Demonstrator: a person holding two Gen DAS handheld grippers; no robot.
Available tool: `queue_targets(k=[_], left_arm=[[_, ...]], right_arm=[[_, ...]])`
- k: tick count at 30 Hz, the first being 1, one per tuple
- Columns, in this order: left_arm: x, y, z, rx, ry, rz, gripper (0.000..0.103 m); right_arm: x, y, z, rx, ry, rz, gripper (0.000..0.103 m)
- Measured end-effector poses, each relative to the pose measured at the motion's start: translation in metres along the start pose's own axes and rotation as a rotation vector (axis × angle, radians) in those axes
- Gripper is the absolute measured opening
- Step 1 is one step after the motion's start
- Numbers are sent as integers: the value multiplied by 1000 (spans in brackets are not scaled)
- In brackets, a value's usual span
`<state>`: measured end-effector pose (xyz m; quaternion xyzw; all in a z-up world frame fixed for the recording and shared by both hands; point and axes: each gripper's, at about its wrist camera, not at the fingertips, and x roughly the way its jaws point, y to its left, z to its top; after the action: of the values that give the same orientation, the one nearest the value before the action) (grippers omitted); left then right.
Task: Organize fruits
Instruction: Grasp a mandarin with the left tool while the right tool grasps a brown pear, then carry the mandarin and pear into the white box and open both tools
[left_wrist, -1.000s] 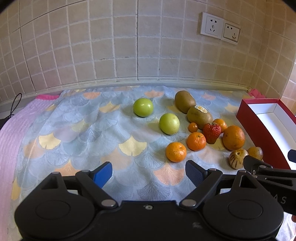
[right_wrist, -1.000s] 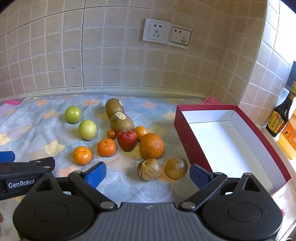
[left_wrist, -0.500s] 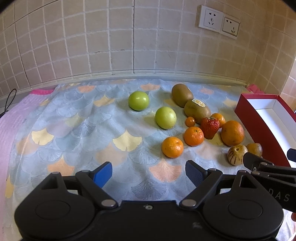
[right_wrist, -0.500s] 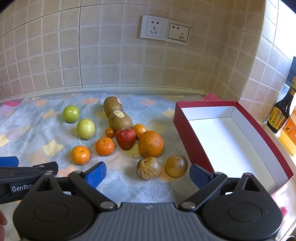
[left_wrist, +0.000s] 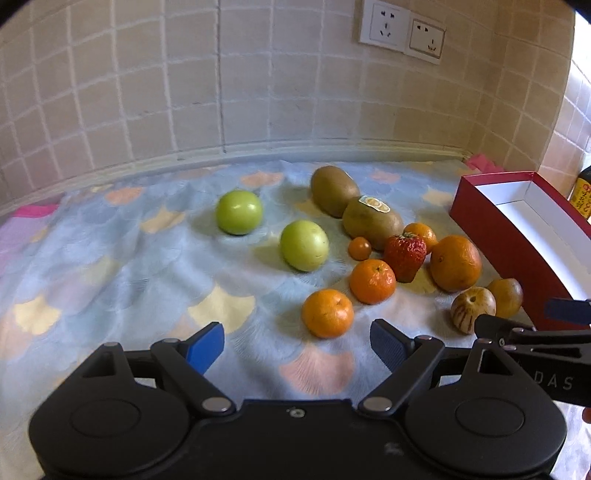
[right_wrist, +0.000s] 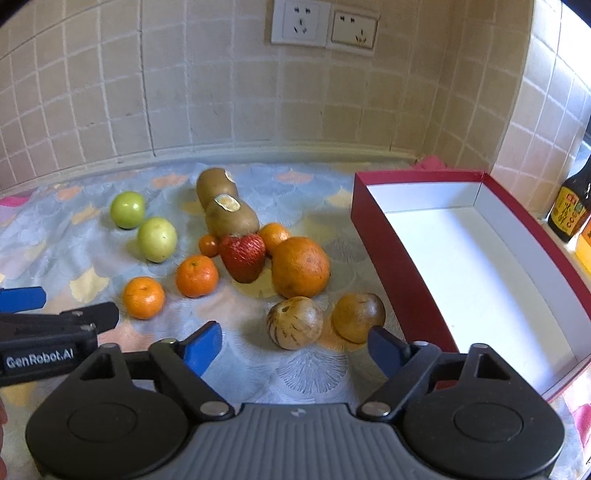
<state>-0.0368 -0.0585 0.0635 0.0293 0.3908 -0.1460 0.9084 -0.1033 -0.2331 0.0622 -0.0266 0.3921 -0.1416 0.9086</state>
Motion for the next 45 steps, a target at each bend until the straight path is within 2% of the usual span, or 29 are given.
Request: queue_targets(k=[6,8,11,15,17,21,22,23,27,28,29,32,34,37,40,45], left_arm=[[35,5,8,-5,45,-62,101],[44,3,9,-1,58,-68,101],[51,-2,10,20,61,-76,101],[59,-7,13,53,69,-83,98],[64,-7,14,56,83,-93,91],[68,-9,13,80,74,-83,79],[67,-9,13,89,68,-78,70],[67,-10,13,100,64,-73,65],[69,-12,15,109,58,-81,55],[70,-13,15,108,58,-87,49],[70,-13,15,109,57,-91,48],[69,-16,14,118,49,-79,48],[65,-16,14,117,41,-73,48],[55,-18,17,112,14,-77,47],[37,-24,27,131,-41,-90,47],[-1,-51,63,202,-198,-156,47]], right_arm=[[25,-8,5,91,52,63,75],[34,-9,8,104,77,69,69],[42,-10,9,117,91,76,69],[44,-3,12,80,67,48,69],[46,0,13,68,62,40,71],[42,4,10,55,59,46,64],[43,5,8,58,71,51,64],[44,5,6,61,79,50,63],[55,7,6,70,84,47,60],[59,5,7,79,93,50,57],[61,3,9,94,92,55,53],[64,-1,11,110,87,60,47],[61,-3,11,117,83,66,46],[51,-6,11,124,56,67,46],[31,-14,19,153,-15,70,45],[-11,-43,47,200,-179,16,45]])
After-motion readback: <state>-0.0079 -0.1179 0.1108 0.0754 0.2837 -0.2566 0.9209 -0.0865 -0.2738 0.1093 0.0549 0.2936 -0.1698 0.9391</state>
